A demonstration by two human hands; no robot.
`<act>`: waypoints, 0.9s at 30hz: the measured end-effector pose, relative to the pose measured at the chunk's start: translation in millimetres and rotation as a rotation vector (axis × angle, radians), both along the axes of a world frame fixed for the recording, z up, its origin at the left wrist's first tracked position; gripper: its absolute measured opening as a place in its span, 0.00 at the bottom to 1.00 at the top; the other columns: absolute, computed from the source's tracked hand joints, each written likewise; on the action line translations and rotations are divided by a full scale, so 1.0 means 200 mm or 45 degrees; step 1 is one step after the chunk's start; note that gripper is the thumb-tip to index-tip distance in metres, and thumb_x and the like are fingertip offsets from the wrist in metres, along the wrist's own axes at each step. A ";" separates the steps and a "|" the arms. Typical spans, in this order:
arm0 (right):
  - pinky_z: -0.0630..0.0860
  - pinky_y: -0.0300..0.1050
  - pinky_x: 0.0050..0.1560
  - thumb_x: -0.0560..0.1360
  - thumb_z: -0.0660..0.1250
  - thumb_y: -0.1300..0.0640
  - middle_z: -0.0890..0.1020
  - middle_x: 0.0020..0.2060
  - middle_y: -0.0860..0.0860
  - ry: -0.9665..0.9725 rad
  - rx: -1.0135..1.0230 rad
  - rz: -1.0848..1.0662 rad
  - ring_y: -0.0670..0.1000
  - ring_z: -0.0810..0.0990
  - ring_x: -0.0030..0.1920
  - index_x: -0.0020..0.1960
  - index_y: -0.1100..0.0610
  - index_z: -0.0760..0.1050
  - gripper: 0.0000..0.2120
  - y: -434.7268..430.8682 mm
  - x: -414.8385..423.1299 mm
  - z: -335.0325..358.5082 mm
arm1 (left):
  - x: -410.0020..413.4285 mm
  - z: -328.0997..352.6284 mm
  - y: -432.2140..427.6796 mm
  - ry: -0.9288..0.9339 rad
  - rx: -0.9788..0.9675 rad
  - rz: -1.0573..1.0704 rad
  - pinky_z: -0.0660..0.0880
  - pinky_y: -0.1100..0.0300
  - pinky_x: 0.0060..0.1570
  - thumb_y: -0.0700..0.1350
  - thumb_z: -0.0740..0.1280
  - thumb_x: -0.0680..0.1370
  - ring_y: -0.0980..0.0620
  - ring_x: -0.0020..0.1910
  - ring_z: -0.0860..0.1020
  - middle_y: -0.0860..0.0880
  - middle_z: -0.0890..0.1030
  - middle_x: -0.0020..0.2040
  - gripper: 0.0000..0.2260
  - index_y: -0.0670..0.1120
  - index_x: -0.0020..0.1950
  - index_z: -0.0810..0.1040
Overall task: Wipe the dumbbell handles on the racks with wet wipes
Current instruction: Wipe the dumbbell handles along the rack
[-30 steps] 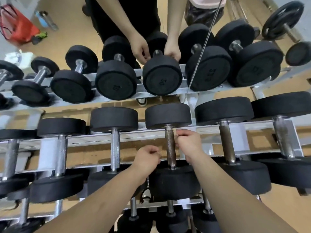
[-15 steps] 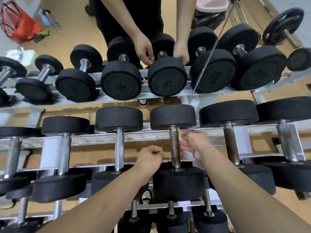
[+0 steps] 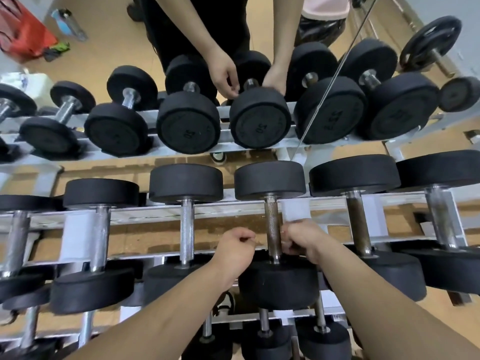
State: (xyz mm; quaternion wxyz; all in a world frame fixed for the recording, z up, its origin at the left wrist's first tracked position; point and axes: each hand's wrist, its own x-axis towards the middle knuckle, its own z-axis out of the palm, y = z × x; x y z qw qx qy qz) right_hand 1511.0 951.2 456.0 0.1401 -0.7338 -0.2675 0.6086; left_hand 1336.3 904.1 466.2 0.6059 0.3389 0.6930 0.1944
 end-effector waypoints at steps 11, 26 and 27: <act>0.84 0.59 0.54 0.66 0.70 0.64 0.86 0.34 0.48 -0.223 0.401 -0.189 0.57 0.85 0.42 0.34 0.54 0.85 0.08 0.04 -0.10 0.09 | 0.00 -0.01 0.03 0.023 0.041 -0.019 0.78 0.52 0.63 0.42 0.66 0.82 0.52 0.56 0.81 0.51 0.83 0.54 0.08 0.54 0.56 0.81; 0.82 0.47 0.50 0.71 0.67 0.63 0.87 0.41 0.58 -0.640 0.280 0.271 0.58 0.84 0.47 0.43 0.61 0.86 0.08 -0.15 -0.06 0.11 | 0.03 0.02 -0.12 0.133 0.166 -0.159 0.71 0.62 0.61 0.41 0.65 0.83 0.54 0.58 0.78 0.55 0.82 0.57 0.10 0.50 0.60 0.82; 0.82 0.47 0.51 0.71 0.68 0.65 0.87 0.42 0.56 -0.561 0.317 0.106 0.57 0.85 0.48 0.43 0.60 0.86 0.08 -0.13 -0.06 0.10 | 0.02 0.02 -0.13 0.133 0.172 -0.159 0.71 0.62 0.61 0.41 0.65 0.83 0.55 0.58 0.78 0.55 0.82 0.57 0.10 0.50 0.60 0.82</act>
